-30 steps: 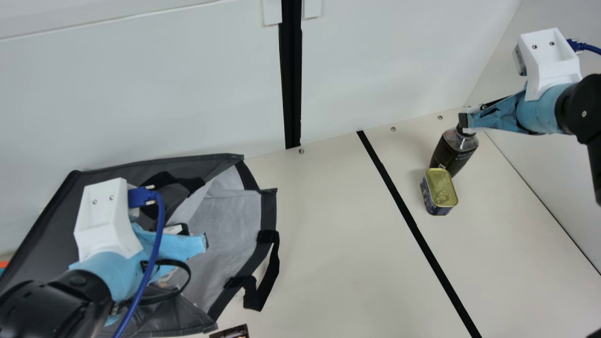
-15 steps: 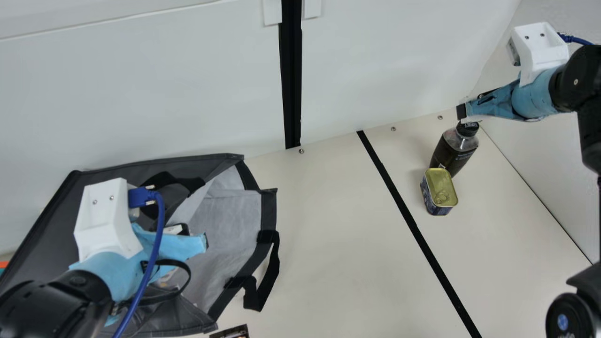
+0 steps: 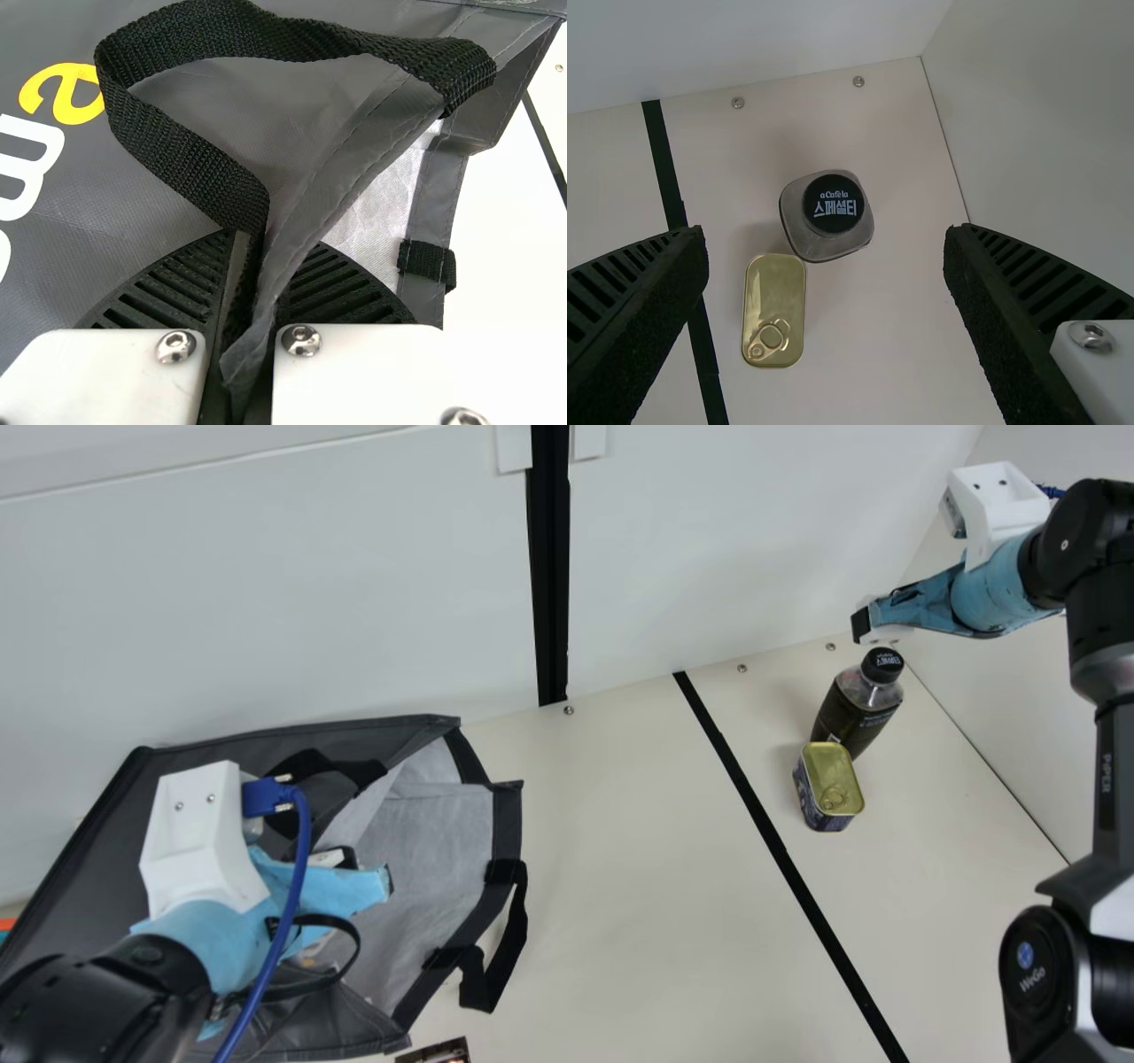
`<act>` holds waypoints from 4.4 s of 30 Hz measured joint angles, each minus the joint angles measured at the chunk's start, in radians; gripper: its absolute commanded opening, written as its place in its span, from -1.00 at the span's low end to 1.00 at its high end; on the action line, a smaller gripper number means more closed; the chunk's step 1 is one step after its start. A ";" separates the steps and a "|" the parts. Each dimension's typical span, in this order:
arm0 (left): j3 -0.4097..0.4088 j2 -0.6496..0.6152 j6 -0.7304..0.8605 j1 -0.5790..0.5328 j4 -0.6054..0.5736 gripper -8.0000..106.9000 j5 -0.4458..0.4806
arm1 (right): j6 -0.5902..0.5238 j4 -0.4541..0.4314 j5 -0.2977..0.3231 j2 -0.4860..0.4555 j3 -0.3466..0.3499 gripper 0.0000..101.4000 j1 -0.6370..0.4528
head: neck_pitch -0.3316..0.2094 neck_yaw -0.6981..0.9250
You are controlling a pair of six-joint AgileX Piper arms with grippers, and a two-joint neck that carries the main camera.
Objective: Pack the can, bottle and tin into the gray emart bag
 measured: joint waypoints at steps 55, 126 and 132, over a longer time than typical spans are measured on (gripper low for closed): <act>0.000 0.000 0.000 0.000 0.000 -0.68 0.000 | 0.017 0.029 -0.001 0.204 -0.037 0.79 0.004 | 0.000 0.000; 0.000 0.000 0.000 0.000 0.000 -0.68 0.000 | -0.052 0.100 0.000 0.185 -0.103 -1.00 -0.019 | 0.000 0.002; 0.000 0.000 0.000 0.000 0.000 -0.68 0.000 | -0.069 0.103 0.001 0.162 -0.099 -1.00 -0.003 | 0.000 0.002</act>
